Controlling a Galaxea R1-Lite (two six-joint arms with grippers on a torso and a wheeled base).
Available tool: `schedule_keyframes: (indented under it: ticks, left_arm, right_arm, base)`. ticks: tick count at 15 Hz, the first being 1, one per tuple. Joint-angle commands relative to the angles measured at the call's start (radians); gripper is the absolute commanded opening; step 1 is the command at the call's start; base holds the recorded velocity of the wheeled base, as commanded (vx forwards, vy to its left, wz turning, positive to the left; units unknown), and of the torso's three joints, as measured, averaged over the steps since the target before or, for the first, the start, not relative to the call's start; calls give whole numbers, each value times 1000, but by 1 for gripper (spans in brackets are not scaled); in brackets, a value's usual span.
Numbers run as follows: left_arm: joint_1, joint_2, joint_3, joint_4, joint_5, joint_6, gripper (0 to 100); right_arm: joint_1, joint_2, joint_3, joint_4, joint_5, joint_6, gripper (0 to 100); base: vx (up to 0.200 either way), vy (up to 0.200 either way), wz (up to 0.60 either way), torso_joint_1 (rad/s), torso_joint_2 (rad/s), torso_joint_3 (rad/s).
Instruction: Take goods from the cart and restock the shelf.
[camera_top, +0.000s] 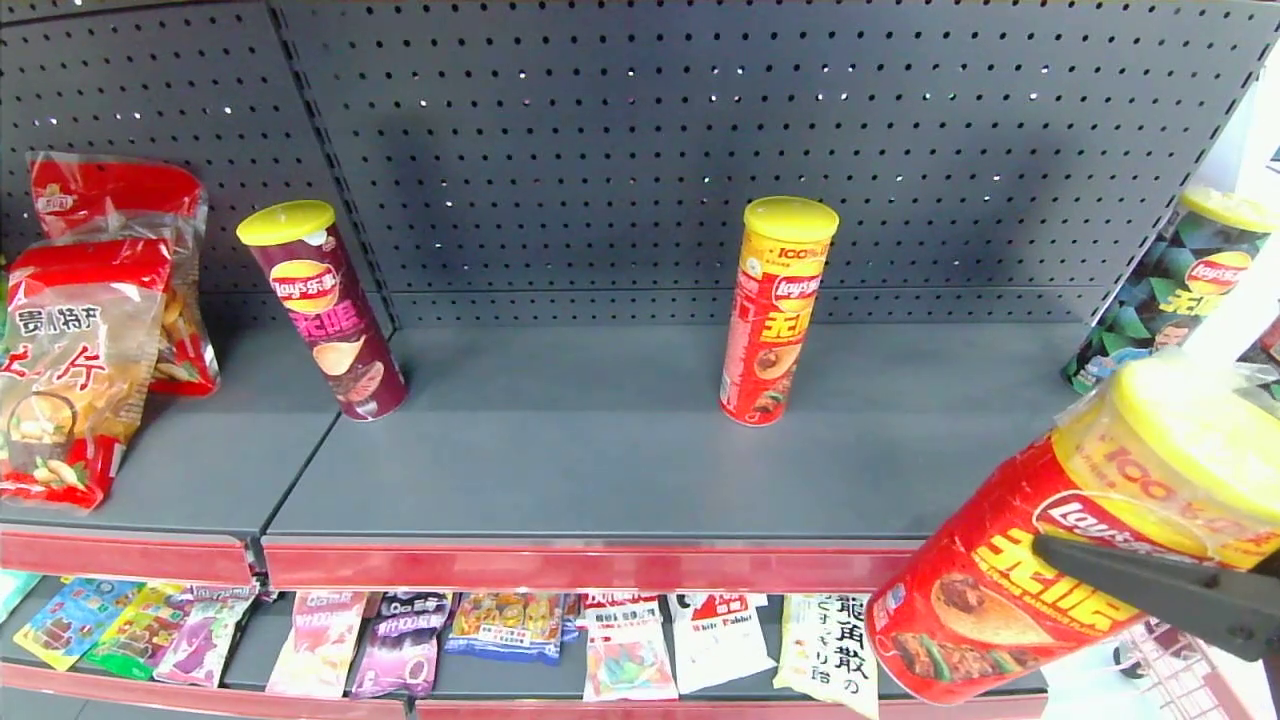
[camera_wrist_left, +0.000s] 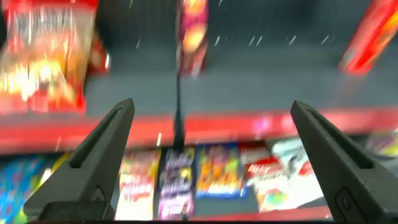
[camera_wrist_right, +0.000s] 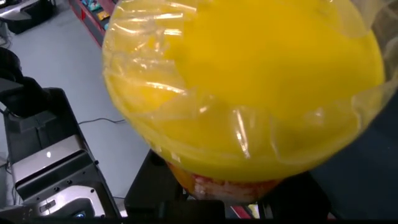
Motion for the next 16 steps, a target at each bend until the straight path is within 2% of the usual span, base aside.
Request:
schedule_keyframes:
  ticks: [1,2,3,4,5,6,7,9,10,12,13,16]
  left_arm:
    - [-26,581,-424,-8,-187,101,100]
    - [-87,706,-514,-7,-290,114,100]
    - [-204,818,-593,-1,-339,115,100]
    - [-332,927,-640,-7,-336,112,100]
    - [-409,1035,-702,-7,-337,104,100]
    - [-423,1090,-737,-8,-341,101,100]
    - [-467,1255,-852,-44,-344,97,100]
    - [-486,1381,-938,-94,-367,95,100]
    - [-512,1479,-1007,-106,-376,95,100]
    - [-520,1521,-1031,-113,-376,95,100]
    - [-556,1621,-1090,-162,-376,98,100]
    - [-569,1706,-1119,-237,-383,117,100]
  right_arm:
    - [-5,-1,9,-1,-3,0,0]
    - [-5,11,6,-1,-7,0,0]
    - [-5,23,-3,1,-23,0,0]
    - [-5,29,-12,3,-30,2,0]
    - [-12,45,-15,3,-30,2,0]
    - [-19,51,-14,3,-32,2,0]
    - [-23,61,-17,3,-32,3,0]
    - [-26,65,-18,3,-49,3,0]
    - [-29,69,-23,3,-59,3,0]
    - [-29,71,-23,3,-61,3,0]
    - [-29,85,-25,1,-61,3,0]
    - [-39,106,-32,-2,-62,3,0]
  base:
    - [0,0,0,0,0,0]
    - [0,0,0,0,0,0]
    - [0,0,0,0,0,0]
    - [0,0,0,0,0,0]
    - [0,0,0,0,0,0]
    - [0,0,0,0,0,0]
    - [0,0,0,0,0,0]
    - [0,0,0,0,0,0]
    - [0,0,0,0,0,0]
    - [0,0,0,0,0,0]
    - [0,0,0,0,0,0]
    - [0,0,0,0,0,0]
